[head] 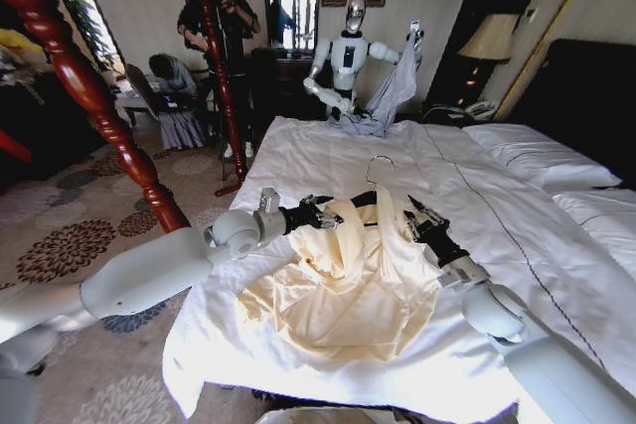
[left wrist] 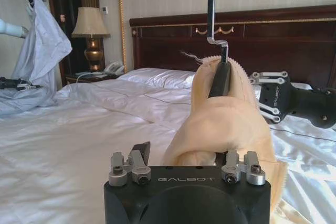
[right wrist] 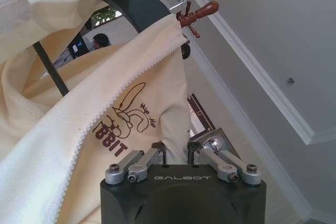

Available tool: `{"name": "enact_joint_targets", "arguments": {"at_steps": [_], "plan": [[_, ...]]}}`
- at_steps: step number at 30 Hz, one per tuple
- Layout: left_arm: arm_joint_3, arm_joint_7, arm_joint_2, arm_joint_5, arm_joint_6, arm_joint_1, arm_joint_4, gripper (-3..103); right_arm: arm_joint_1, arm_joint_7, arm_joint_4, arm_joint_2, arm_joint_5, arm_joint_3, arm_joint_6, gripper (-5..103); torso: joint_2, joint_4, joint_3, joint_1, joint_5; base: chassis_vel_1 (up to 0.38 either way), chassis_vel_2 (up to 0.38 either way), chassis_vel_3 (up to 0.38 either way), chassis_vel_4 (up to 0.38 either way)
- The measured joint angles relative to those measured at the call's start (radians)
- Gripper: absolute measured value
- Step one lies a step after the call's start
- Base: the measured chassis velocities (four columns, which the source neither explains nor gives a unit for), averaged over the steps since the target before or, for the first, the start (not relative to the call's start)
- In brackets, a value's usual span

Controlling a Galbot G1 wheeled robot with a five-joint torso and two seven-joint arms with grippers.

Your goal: Pick up the clothes from the bed and hang them on the clothes hanger.

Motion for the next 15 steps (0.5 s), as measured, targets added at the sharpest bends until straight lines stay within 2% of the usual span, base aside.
{"name": "enact_joint_targets", "arguments": {"at_steps": [1,5,7,10,11,13,15], "plan": [[0.0,0.0,0.0,0.0,0.0,0.0,0.0,68,0.0,0.0,0.0,0.0,0.0,0.0,0.0,19,0.0,0.0,0.0,0.0,0.0,0.0,0.0,0.0,0.0],[0.022,0.015,-0.001,0.006,0.0,-0.012,-0.003,45,0.001,-0.014,0.004,-0.007,-0.009,0.002,0.025,19,0.0,-0.0001,0.0,0.0,-0.0001,0.0,0.0,0.0,0.0],[0.024,0.017,-0.001,0.006,0.001,-0.014,-0.003,45,0.001,-0.016,0.004,-0.007,-0.011,0.002,0.028,19,0.0,-0.0001,0.0,0.0,0.0,0.0,0.0,0.0,0.0],[0.032,0.017,0.0,0.005,0.002,-0.017,-0.007,30,0.0,-0.025,0.005,-0.008,-0.014,0.002,0.044,19,0.0,-0.0002,0.0,0.0,0.0001,0.0,0.0,0.0,0.0],[0.032,0.017,0.0,0.005,0.002,-0.017,-0.007,30,0.0,-0.025,0.005,-0.008,-0.014,0.002,0.044,19,0.0,-0.0002,0.0,0.0,0.0001,0.0,0.0,0.0,0.0],[0.03,0.018,0.0,0.006,0.003,-0.013,-0.01,23,0.003,-0.028,0.005,-0.01,-0.015,0.003,0.05,19,0.0,-0.0001,0.0,0.0,0.0,0.0,0.0,0.0,0.0],[0.02,0.016,-0.005,0.006,0.003,-0.007,-0.008,23,0.006,-0.029,0.005,-0.012,-0.016,0.005,0.053,20,0.0,-0.0001,0.0,0.0,-0.0001,0.0,0.0,0.0,0.0]]}}
